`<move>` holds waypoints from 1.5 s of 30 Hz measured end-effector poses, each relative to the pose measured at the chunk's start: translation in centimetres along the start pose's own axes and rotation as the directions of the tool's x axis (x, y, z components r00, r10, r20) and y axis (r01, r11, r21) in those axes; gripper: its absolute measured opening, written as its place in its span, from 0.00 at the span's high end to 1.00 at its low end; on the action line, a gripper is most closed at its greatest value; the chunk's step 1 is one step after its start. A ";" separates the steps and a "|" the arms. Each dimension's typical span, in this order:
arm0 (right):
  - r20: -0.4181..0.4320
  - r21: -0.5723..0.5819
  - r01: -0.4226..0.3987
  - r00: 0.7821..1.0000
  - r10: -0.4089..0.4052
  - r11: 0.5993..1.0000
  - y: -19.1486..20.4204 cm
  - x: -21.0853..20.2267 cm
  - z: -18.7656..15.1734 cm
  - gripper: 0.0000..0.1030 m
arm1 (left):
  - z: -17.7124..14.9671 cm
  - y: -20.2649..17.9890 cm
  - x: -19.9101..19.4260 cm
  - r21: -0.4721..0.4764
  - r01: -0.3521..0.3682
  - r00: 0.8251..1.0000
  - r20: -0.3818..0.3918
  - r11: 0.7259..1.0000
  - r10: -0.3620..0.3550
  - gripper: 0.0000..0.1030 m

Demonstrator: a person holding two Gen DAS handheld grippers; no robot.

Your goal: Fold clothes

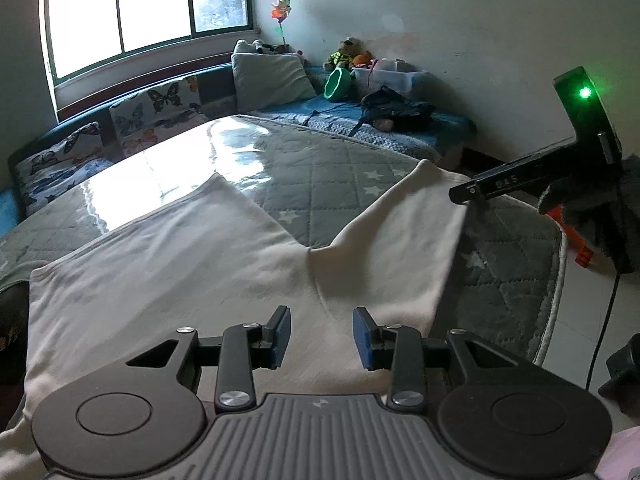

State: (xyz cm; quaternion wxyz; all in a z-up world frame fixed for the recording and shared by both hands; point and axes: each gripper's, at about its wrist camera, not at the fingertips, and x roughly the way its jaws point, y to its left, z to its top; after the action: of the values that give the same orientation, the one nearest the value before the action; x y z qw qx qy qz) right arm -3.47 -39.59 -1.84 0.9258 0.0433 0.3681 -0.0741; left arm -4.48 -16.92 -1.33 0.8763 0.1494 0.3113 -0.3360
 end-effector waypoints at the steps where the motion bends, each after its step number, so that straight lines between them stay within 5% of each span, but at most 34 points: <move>1: 0.002 0.005 0.002 1.000 -0.002 1.000 -0.1 0.1 0.0 0.54 | 0.1 -0.1 0.1 0.003 0.002 1.000 -0.001 1.000 -0.002 0.63; 12: 0.016 0.042 0.010 1.000 -0.011 0.999 -0.6 0.4 0.2 0.55 | 0.2 -0.5 0.6 0.000 0.019 1.000 -0.015 1.000 -0.019 0.61; 18: 0.047 0.067 -0.010 0.999 0.007 0.998 -0.9 0.3 0.4 0.86 | 0.2 -0.6 0.7 -0.006 0.022 1.000 -0.019 1.000 -0.022 0.56; 30: 0.167 0.137 -0.097 0.983 0.073 0.986 -2.0 -3.6 1.7 0.91 | 0.5 -0.9 0.9 -0.008 0.046 0.999 -0.014 0.999 -0.047 0.48; 40: 0.243 0.061 -0.257 0.941 0.235 0.964 0.3 -8.3 5.3 0.91 | 0.0 -0.2 -0.3 -0.041 0.090 0.996 0.002 0.995 -0.090 0.42; 45: 0.254 -0.011 -0.364 0.900 0.355 0.931 3.2 -10.1 7.5 0.91 | -1.1 2.4 -2.4 -0.111 0.044 0.999 0.022 0.993 -0.042 0.40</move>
State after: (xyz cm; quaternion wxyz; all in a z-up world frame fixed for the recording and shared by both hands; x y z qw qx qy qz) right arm -5.10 -36.34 10.60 0.9618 0.1178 0.2317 0.0863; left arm -4.77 -13.46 -0.50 0.8789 0.0903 0.3240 -0.3382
